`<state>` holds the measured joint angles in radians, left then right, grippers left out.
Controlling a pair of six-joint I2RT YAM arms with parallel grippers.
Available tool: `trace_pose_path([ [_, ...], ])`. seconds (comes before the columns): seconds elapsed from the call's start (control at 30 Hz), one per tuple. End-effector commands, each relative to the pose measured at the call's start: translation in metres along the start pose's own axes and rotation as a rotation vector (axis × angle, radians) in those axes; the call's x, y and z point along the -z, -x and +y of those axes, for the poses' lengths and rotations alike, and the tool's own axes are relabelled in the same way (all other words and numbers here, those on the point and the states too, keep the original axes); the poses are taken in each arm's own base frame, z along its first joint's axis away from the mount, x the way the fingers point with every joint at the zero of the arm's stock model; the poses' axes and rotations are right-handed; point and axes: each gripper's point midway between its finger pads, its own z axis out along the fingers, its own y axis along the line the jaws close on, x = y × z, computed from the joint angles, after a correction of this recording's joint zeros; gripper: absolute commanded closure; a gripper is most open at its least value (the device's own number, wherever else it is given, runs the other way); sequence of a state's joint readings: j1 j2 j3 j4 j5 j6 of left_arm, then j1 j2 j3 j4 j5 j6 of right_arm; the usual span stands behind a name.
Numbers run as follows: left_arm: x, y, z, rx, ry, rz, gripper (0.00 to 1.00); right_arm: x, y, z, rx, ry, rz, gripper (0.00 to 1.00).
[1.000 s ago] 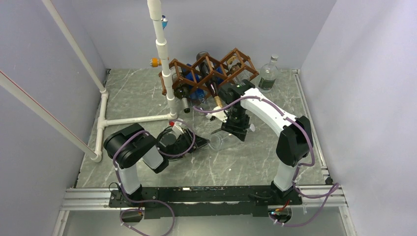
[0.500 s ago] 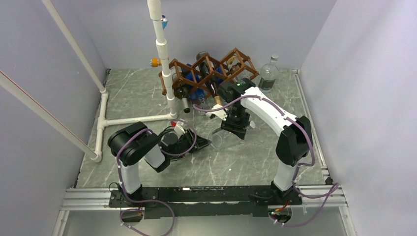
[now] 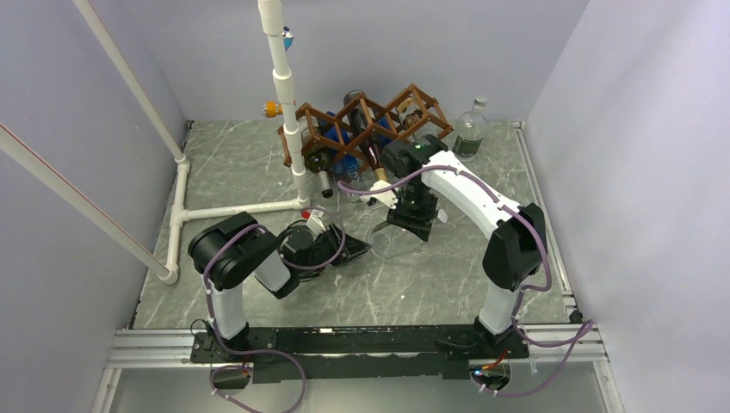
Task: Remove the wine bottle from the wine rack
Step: Place the wine bottle at the center of the board.
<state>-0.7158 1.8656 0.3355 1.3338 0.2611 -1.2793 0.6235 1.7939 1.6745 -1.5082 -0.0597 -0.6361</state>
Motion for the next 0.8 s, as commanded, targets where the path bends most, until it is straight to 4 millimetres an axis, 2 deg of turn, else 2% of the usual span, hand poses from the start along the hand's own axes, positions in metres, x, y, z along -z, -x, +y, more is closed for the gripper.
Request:
trace_pose_path([
  [0.0,-0.006,-0.002,0.017,0.000,0.067,0.017,0.61,0.039,0.038,0.022,0.083,0.020,-0.230,0.53],
  [0.23,-0.009,-0.001,0.017,-0.008,0.073,0.027,0.60,0.034,0.044,0.027,0.114,0.023,-0.207,0.51],
  [0.77,-0.012,-0.001,0.026,-0.004,0.100,0.043,0.59,0.029,0.056,0.022,0.138,0.006,-0.183,0.40],
])
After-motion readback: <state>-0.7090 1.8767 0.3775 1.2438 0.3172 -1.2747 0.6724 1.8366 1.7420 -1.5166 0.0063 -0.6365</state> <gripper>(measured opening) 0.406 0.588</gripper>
